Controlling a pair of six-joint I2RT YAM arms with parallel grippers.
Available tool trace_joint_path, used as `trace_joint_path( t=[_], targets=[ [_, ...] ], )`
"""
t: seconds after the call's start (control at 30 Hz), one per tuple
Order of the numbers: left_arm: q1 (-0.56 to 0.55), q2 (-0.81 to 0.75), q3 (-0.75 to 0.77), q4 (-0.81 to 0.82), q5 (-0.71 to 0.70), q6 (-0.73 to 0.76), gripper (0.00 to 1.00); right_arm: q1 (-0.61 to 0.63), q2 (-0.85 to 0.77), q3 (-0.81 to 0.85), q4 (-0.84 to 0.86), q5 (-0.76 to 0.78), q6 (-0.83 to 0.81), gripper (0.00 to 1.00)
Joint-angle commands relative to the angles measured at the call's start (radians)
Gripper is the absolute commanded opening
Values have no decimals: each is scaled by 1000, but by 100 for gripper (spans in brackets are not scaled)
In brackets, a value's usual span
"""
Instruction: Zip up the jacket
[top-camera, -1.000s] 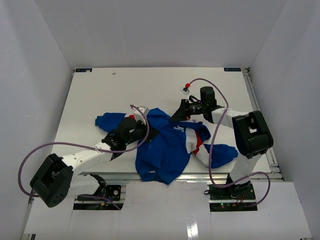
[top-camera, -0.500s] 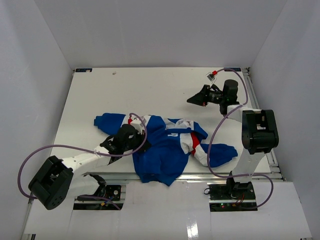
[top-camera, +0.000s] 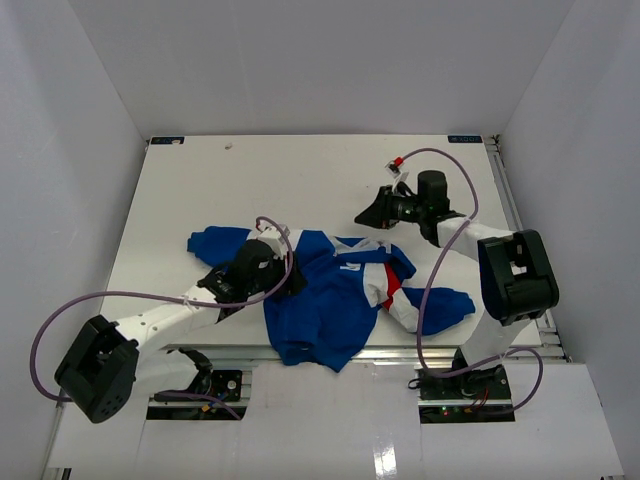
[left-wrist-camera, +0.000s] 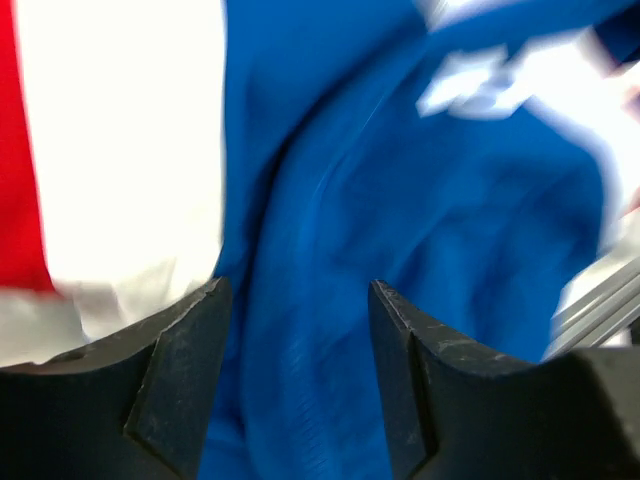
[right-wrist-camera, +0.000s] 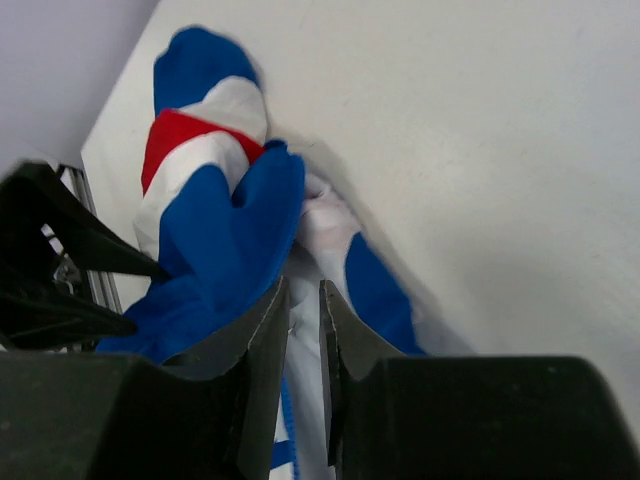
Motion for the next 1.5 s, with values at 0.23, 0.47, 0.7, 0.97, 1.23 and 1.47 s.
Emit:
trace_joint_path(
  t=[0.23,0.47,0.7,0.97,1.23,1.47],
  targets=[
    [3,219,290,-30,40,139,67,258,-234,-377,67,499,15,21],
    [3,373,325,-3,111,199,65,366,-255,-436,136,583,27,25],
    [3,448,342,84,184,230,63,415,-267,-434,145,628,23,26],
    [14,520,468,166,133,307,0,397,-217,-284,100,740,-25,26],
    [17,229,286,286,166,235,0,387,-459,-275,-18,754,-27,28],
    [12,57,-174,489,89,63,0,472,-642,-494,76,750,16,30]
  ],
)
